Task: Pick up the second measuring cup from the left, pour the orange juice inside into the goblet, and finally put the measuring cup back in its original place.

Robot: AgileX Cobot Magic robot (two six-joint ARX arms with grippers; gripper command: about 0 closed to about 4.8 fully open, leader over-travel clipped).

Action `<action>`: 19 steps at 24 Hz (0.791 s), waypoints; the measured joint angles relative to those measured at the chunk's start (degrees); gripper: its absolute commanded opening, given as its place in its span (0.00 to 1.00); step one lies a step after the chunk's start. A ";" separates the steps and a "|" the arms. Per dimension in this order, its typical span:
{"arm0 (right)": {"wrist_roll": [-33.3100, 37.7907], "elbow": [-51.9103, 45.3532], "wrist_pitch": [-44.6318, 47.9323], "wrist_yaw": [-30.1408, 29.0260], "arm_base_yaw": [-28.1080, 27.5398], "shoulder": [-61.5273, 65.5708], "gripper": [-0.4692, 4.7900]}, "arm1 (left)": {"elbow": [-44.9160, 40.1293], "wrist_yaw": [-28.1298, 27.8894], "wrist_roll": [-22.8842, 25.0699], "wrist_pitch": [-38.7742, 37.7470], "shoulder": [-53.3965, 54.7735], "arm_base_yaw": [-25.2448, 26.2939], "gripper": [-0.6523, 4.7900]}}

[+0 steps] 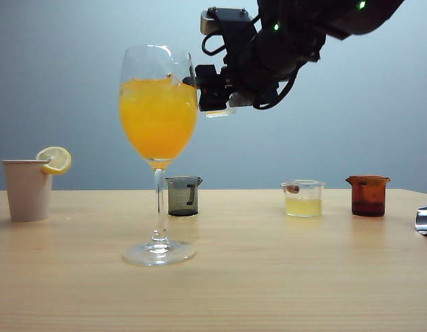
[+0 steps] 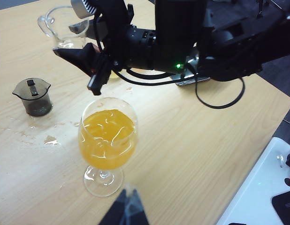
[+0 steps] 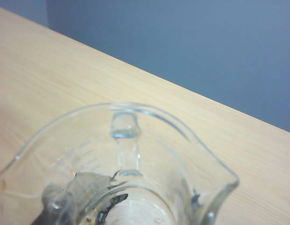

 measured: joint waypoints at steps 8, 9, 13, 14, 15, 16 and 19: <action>4.74 -2.05 6.21 5.03 0.04 4.74 0.18 | 0.00 0.00 0.00 -0.02 0.00 0.00 0.11; 4.92 -2.03 7.10 5.33 0.04 5.20 0.18 | 0.00 0.00 0.00 0.00 0.00 0.00 0.11; 5.75 -1.99 9.31 6.91 0.17 7.39 0.18 | 0.00 0.00 0.00 -0.02 -0.02 0.00 0.11; 6.03 -1.99 9.38 7.37 0.20 7.93 0.18 | 0.00 0.00 0.00 0.00 0.00 0.00 0.11; 6.29 -2.01 9.35 7.80 0.20 8.59 0.18 | 0.00 0.00 0.00 0.00 0.00 0.00 0.11; 6.45 -2.01 9.38 8.11 0.20 9.16 0.18 | 0.00 0.00 0.00 0.00 0.00 0.00 0.11; 6.84 -1.99 10.25 8.72 0.11 10.27 0.18 | 0.00 0.00 0.00 0.00 0.00 0.00 0.11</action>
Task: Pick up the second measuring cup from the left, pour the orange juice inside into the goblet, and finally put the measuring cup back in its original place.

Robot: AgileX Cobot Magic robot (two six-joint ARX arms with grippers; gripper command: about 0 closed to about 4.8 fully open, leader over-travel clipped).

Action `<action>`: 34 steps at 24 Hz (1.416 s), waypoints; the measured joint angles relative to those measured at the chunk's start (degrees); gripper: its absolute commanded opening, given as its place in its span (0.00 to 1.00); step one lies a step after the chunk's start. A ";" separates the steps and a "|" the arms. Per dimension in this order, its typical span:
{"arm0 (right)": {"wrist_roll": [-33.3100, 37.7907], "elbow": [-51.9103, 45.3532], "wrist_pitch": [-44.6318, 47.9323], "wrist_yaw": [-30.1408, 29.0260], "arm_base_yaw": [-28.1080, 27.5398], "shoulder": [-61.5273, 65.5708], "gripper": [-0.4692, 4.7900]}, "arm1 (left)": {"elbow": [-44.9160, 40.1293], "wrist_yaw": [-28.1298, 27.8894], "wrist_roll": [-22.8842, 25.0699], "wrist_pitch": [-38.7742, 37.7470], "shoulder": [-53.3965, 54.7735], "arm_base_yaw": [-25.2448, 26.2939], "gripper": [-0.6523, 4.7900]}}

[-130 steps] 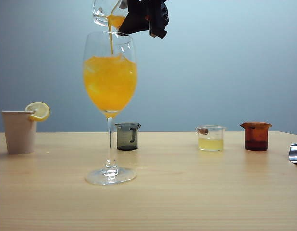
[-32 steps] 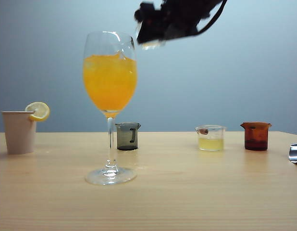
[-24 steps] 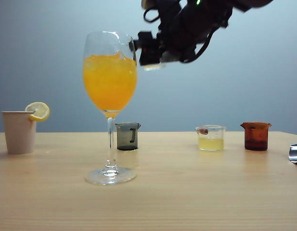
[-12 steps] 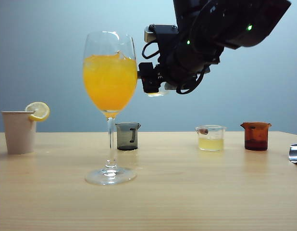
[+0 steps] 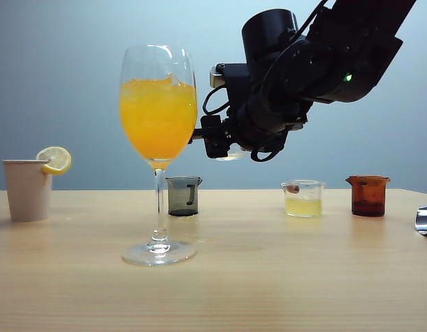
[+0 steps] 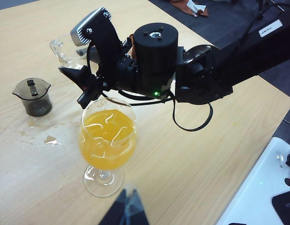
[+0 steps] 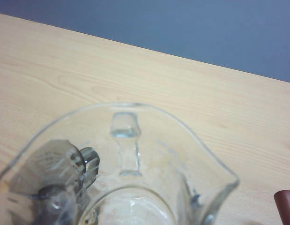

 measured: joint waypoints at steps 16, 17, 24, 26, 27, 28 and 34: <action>3.15 0.11 6.51 1.44 -0.09 6.54 0.18 | 0.00 0.00 0.00 0.00 0.00 0.00 0.11; 3.17 0.11 6.80 1.42 -0.09 6.71 0.18 | 0.00 0.00 0.00 0.00 0.00 0.00 0.11; 3.19 0.22 7.69 1.38 -0.63 8.87 0.18 | 0.00 0.00 0.00 0.00 0.00 0.00 0.11; 3.19 0.28 7.80 1.38 -0.96 8.90 0.18 | 0.00 0.00 0.00 -0.02 0.00 0.00 0.11; 3.19 0.28 7.80 1.38 -1.03 8.90 0.18 | 0.00 0.00 0.00 0.00 0.00 0.00 0.11; 3.19 0.28 7.80 1.38 -1.09 8.90 0.18 | 0.00 0.00 0.00 0.00 0.02 0.00 0.11; 3.19 1.57 7.89 1.38 -1.38 10.32 0.18 | 0.00 0.00 0.00 0.00 0.00 0.00 0.11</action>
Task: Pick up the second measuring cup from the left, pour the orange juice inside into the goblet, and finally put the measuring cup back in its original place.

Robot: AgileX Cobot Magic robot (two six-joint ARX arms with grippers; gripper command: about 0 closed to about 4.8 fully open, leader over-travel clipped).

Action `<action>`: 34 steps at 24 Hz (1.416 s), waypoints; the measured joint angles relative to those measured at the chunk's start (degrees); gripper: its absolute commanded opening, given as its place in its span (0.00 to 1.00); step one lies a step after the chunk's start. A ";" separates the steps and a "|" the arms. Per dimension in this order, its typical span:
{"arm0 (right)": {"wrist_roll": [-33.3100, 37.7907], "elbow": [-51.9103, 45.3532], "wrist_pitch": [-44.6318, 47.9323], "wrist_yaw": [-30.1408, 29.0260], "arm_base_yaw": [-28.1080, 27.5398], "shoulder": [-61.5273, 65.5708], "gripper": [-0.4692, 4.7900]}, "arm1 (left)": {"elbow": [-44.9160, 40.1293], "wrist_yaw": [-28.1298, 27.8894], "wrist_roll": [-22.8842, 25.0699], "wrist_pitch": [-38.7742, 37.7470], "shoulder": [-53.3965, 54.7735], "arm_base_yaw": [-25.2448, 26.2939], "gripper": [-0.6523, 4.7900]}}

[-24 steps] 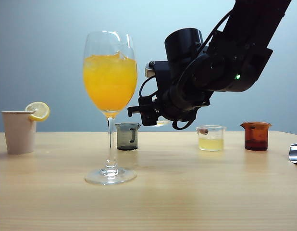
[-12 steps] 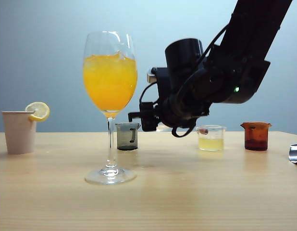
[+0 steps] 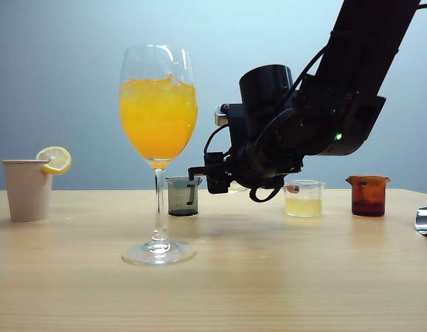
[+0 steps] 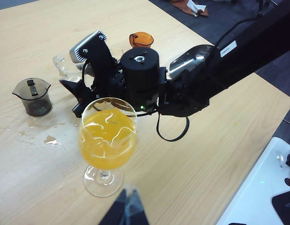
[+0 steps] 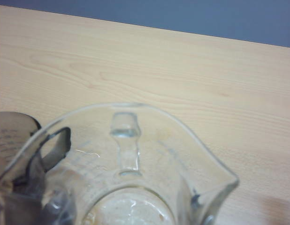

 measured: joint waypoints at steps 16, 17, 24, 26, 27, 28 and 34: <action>0.02 4.46 -0.31 -0.04 -0.09 3.91 0.18 | 0.00 0.00 0.00 0.00 0.02 0.02 0.11; 0.02 5.01 -0.33 -0.04 -0.11 4.22 0.18 | 0.00 0.00 0.00 0.00 0.02 0.02 0.11; 0.04 5.07 -0.20 -0.02 -0.17 5.33 0.18 | 0.00 0.00 0.00 0.00 0.02 0.02 0.11; 0.46 5.07 -0.42 -0.02 -0.22 6.10 0.18 | 0.00 0.00 0.00 0.00 0.02 0.02 0.11; 0.66 5.07 -0.42 -0.02 -0.22 6.21 0.18 | 0.00 0.00 0.00 0.00 0.02 0.00 0.11; 0.68 5.07 -0.39 -0.02 -0.22 6.25 0.18 | 0.00 0.00 0.00 0.00 0.02 0.02 0.11; 0.83 5.31 -0.13 -0.04 -0.37 6.97 0.18 | 0.00 0.00 0.00 0.00 0.02 0.02 0.11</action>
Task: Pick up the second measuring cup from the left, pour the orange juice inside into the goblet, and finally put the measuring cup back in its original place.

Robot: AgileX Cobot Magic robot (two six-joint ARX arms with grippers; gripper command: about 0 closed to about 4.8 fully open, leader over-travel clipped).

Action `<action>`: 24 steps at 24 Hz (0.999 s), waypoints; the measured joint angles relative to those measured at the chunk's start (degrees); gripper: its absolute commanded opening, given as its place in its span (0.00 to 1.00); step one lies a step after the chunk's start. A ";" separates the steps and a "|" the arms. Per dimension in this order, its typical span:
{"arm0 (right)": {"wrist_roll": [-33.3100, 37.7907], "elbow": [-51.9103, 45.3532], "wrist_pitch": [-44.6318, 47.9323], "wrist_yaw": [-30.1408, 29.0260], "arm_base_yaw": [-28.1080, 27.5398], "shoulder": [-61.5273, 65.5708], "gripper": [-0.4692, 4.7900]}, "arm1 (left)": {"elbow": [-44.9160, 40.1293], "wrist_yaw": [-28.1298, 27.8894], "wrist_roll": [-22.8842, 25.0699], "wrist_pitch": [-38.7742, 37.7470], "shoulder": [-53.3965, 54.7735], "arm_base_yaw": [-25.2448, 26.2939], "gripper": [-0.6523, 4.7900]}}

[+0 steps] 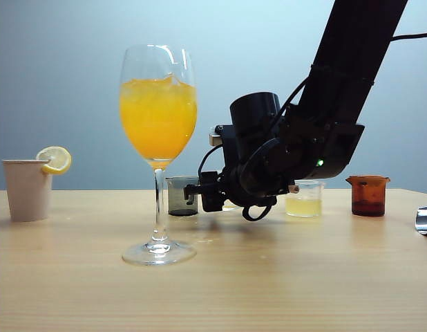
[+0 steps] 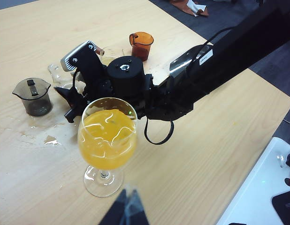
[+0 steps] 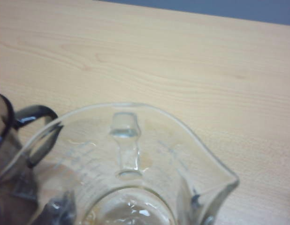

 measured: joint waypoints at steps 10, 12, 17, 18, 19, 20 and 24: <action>0.00 1.79 -0.17 -0.44 -0.07 1.31 0.19 | 0.00 0.00 0.00 0.00 0.00 0.00 0.11; 0.02 1.79 -0.15 -0.46 -0.11 1.51 0.21 | 0.00 0.00 0.00 0.00 0.00 -0.02 0.11; 0.00 1.79 -0.22 -0.46 -0.17 1.75 0.49 | 0.00 0.00 0.00 0.00 0.00 -0.02 0.11; 0.00 1.79 -0.26 -0.46 -0.15 1.75 0.51 | 0.00 0.00 0.00 0.00 0.00 -0.02 0.11; 0.02 1.79 -0.28 -0.50 -0.15 1.75 0.53 | 0.00 0.00 0.02 0.00 0.00 -0.02 0.11; 0.02 1.79 -0.31 -0.98 -0.17 1.75 0.57 | 0.00 0.00 0.00 0.00 0.00 -0.02 0.11; 0.02 1.81 -1.05 -1.40 -0.17 1.75 0.69 | 0.00 0.00 0.00 0.00 0.00 -0.02 0.11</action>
